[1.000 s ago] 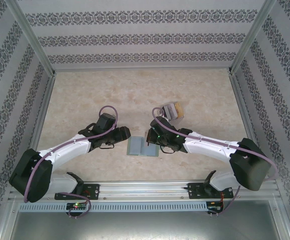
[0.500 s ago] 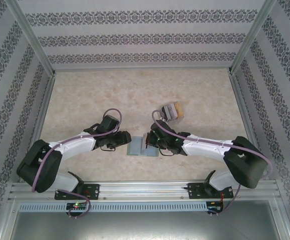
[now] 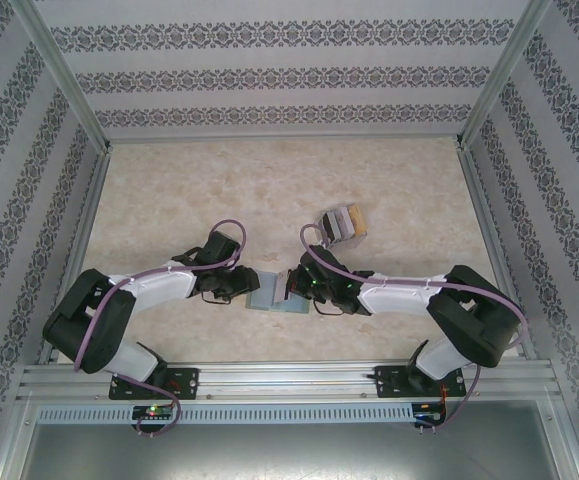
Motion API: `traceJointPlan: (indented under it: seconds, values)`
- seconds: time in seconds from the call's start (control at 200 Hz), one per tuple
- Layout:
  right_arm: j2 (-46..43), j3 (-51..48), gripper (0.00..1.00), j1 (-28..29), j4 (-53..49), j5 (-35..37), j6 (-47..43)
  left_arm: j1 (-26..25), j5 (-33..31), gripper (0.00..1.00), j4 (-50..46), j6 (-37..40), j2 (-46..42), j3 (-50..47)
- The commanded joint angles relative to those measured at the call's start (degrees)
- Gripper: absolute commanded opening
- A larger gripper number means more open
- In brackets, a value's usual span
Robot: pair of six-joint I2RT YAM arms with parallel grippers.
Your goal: Put the credit cards into the card holder
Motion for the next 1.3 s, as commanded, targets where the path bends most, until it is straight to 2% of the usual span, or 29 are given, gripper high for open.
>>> traceJointPlan:
  seconds: [0.0,0.799,0.954,1.294]
  values:
    - [-2.65,-1.05,0.0,0.71,-0.15,0.95,-0.44,-0.43,2.01,0.41,1.41,1.05,2.15,0.63]
    - [6.63,0.12,0.0,1.11,9.76,-5.06,0.64,-0.71,2.38,0.35,1.71,0.7,3.29,0.99]
    - [5.94,-0.28,0.0,1.57,8.75,-4.08,1.47,-0.92,2.13,0.35,1.67,0.49,3.1,1.0]
    - [11.67,3.28,0.0,2.84,10.44,-5.3,1.87,-0.96,2.32,0.37,2.94,-0.71,2.48,0.72]
